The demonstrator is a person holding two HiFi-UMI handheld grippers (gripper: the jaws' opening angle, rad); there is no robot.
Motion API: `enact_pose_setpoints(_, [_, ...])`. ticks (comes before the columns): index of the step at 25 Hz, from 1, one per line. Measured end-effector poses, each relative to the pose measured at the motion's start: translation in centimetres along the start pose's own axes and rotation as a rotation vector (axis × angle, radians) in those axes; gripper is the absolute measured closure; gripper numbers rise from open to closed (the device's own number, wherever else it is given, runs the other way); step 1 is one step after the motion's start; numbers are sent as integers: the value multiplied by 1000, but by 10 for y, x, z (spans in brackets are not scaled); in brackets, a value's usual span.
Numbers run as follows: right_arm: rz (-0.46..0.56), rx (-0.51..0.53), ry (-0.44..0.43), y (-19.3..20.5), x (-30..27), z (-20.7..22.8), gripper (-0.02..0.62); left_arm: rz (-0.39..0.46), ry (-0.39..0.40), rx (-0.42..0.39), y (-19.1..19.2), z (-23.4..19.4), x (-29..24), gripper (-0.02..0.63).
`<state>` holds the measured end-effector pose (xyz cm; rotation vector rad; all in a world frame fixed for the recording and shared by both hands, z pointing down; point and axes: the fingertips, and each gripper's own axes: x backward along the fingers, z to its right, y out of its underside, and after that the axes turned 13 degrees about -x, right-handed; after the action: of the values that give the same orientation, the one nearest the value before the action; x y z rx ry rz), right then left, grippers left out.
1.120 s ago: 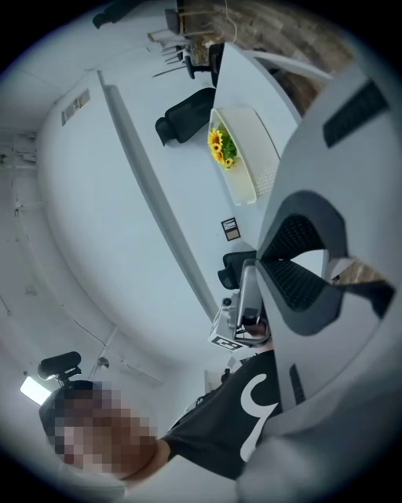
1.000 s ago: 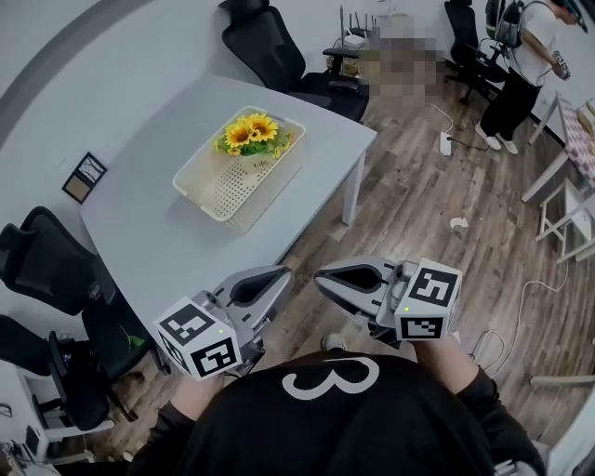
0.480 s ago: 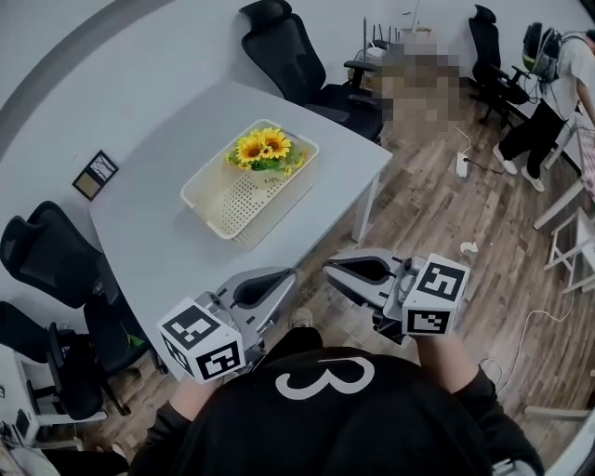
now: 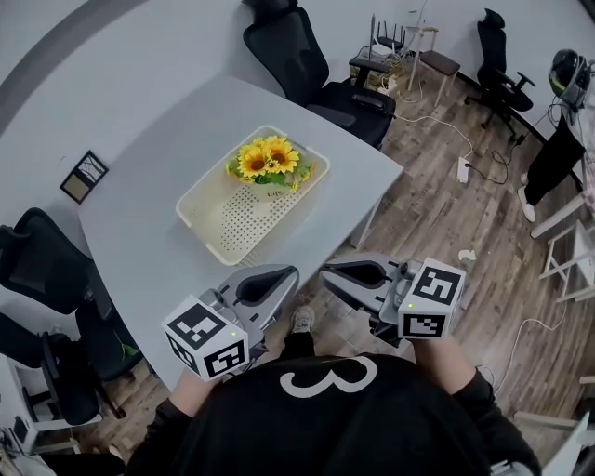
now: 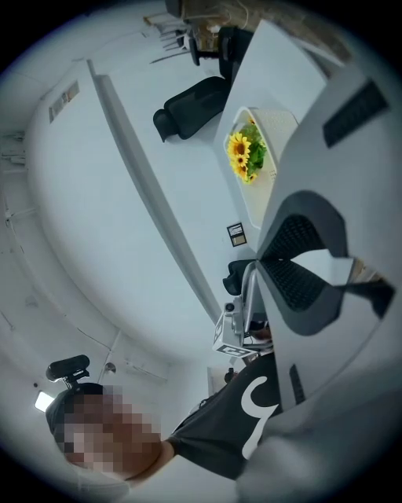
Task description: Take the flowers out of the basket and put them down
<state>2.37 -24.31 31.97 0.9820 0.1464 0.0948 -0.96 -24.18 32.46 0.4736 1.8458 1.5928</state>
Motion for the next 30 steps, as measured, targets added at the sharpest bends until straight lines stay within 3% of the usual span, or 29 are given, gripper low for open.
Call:
enact_pose_setpoints(4, [-11, -19, 0, -9, -19, 22, 588, -6, 27, 5, 1, -28, -9, 594])
enact_pose_setpoints(11, [-13, -41, 10, -27, -45, 52, 588, 32, 12, 117, -5, -88, -19, 594])
enact_pose_setpoints(15, [-20, -62, 18, -26, -52, 65, 587, -3, 31, 66, 1, -97, -27, 594])
enact_pose_setpoints(19, [-28, -82, 29, -22, -60, 75, 588, -5, 45, 64, 4, -109, -34, 594])
enact_pose_setpoints(26, [-22, -126, 51, -13, -59, 84, 587, -78, -2, 40, 23, -141, -42, 594])
enact_pose_setpoints(30, [-28, -146, 55, -7, -60, 86, 588, -134, -21, -29, 31, -156, -48, 594])
